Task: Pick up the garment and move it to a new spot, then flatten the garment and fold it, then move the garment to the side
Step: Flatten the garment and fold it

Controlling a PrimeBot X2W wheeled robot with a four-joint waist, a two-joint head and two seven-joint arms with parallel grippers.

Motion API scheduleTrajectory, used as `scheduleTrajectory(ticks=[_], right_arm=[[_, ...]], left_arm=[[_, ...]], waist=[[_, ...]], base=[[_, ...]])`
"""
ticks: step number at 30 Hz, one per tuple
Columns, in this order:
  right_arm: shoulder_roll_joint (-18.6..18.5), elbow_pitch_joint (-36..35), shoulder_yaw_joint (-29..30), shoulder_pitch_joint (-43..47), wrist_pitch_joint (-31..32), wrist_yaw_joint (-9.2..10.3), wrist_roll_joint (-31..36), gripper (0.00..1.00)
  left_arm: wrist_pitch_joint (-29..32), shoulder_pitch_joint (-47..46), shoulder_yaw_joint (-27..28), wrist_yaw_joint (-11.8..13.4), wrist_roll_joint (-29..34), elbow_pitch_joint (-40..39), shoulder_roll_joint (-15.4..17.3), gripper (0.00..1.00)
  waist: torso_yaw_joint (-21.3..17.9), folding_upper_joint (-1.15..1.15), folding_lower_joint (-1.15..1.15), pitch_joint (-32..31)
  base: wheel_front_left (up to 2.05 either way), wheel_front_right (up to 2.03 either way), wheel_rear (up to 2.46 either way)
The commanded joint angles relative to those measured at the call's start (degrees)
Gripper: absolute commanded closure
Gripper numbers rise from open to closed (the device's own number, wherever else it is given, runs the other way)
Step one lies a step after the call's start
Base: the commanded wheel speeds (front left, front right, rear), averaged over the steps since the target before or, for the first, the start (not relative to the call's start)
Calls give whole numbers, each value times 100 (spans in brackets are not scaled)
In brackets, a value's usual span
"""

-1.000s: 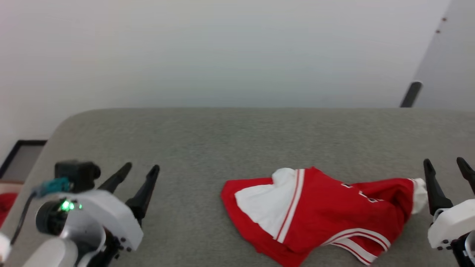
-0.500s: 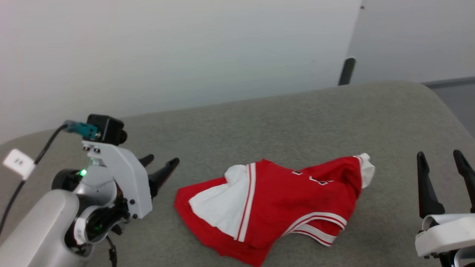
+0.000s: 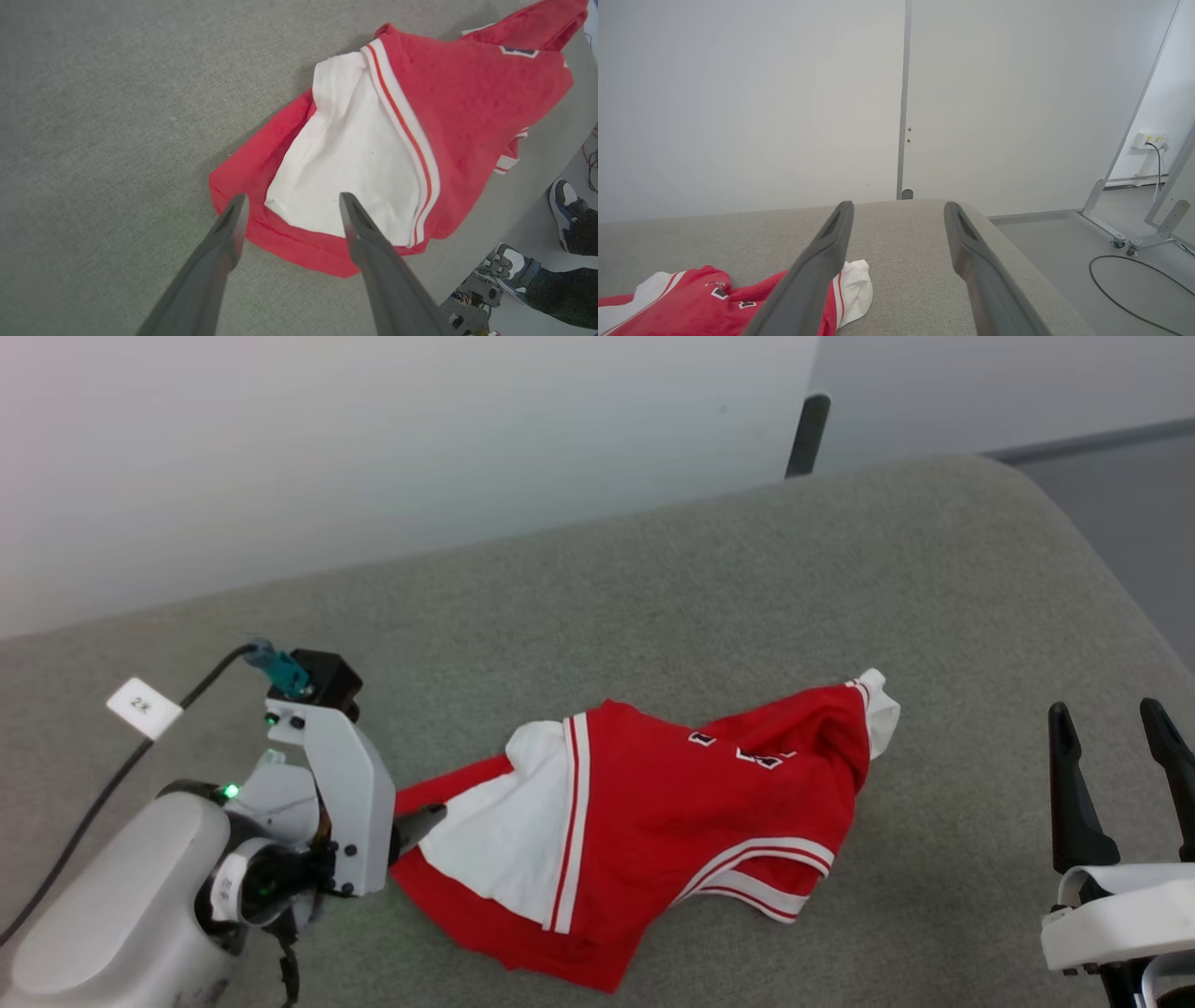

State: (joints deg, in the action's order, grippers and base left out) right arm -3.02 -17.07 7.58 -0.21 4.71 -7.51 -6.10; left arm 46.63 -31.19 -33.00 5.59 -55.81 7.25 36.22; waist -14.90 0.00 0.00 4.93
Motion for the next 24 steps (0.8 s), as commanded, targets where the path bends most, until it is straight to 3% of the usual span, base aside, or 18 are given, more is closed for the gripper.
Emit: scheduleTrajectory(ticks=[1, 21, 22, 24], right_arm=[[20, 28, 0, -78, -60, 3, -63, 0], [21, 257, -19, -289, -290, 3, -147, 0], [21, 257, -17, -277, -291, 3, -140, 0], [20, 255, -4, -275, -306, 3, -140, 0]], left_arm=[[34, -81, -22, -30, 15, 121, -18, 0], [74, -232, -271, -298, 82, 992, -155, 0], [74, -226, -256, -289, 40, 1021, -179, 23], [70, -246, -259, -301, 29, 1058, -196, 55]], waist=[[-124, 0, 0, 202], [-178, 0, 0, 431], [-178, 0, 0, 432], [-174, 0, 0, 432]], base=[[0, 0, 0], [0, 0, 0], [0, 0, 0], [0, 0, 0]])
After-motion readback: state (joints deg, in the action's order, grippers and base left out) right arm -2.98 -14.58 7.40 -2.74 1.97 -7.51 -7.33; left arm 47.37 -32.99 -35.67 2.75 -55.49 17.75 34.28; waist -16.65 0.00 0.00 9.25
